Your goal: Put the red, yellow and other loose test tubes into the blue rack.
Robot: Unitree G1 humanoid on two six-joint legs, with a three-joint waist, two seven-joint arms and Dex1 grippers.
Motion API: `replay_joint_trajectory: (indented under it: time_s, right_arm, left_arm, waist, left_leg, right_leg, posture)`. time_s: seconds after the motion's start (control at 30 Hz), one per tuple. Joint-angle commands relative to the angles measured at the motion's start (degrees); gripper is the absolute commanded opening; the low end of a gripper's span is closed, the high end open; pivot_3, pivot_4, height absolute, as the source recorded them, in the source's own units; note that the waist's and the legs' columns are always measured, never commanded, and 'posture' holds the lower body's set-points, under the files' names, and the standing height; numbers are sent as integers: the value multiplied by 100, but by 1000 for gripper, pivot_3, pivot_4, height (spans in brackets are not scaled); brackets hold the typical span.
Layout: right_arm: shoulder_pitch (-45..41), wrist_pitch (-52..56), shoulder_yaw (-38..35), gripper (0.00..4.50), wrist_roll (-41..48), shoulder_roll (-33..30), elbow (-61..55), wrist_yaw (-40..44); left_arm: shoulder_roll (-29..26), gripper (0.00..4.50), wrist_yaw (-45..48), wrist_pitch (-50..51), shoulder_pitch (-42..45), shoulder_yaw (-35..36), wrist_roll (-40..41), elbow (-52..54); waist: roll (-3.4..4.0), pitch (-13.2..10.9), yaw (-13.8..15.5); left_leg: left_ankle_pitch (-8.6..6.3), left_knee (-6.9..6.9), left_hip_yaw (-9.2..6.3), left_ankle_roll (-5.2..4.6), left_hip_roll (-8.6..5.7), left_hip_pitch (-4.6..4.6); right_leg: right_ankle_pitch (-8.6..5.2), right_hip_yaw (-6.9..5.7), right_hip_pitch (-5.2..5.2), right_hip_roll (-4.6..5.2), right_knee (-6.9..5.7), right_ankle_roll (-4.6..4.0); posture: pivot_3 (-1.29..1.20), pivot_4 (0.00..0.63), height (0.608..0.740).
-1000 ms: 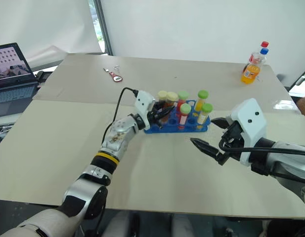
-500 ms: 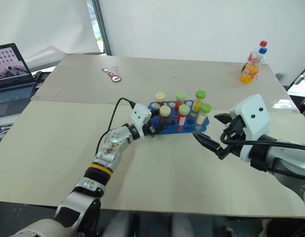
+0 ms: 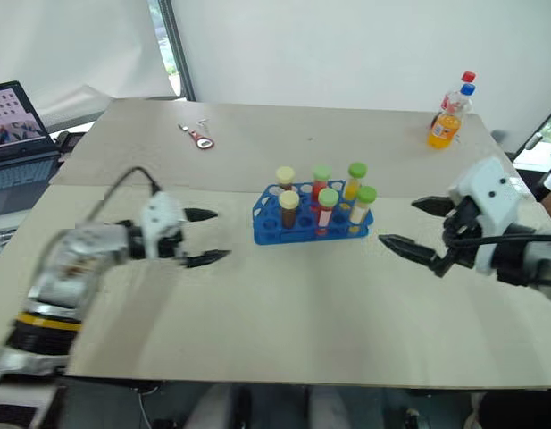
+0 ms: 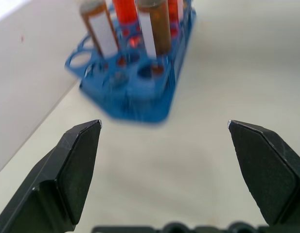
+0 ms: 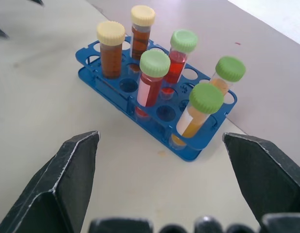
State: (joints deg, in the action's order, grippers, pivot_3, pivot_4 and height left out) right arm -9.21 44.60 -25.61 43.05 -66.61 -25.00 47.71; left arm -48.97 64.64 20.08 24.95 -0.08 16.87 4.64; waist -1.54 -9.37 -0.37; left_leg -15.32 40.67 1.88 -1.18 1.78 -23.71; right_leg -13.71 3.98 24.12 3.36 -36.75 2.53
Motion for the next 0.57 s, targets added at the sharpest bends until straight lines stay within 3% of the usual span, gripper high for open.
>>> replay_joint_trajectory:
  time_s: [0.03, 0.2, 0.57]
  right_arm:
    - [-170, -375, -18, 4500, -224, -225, 304, 514]
    - [-105, -612, 54, 4500, -493, -327, 532, 1020]
    - [-222, -587, 224, 4500, -670, -152, 499, 1053]
  left_arm:
    - [-401, 4433, 136, -90, -214, 265, -46, 221]
    - [-779, 4433, 297, 18, -466, 444, 75, 262]
    - [-749, 4433, 397, 241, -538, 549, 354, 317]
  waist:
    - [0, -1, 27]
    - [-1, -1, 41]
    - [0, -1, 35]
  left_leg:
    - [0, 0, 0, 0, 2, 0]
    - [0, 0, 25, 0, 2, -5]
    - [0, 0, 50, 0, 3, -5]
  right_leg:
    - [0, 0, -1, 2, 1, 0]
    - [0, 0, 5, 1, 2, 0]
    - [-1, 0, 10, -1, -1, -1]
  posture:
    - [0, 150, 740]
    - [0, 150, 740]
    - [0, 150, 740]
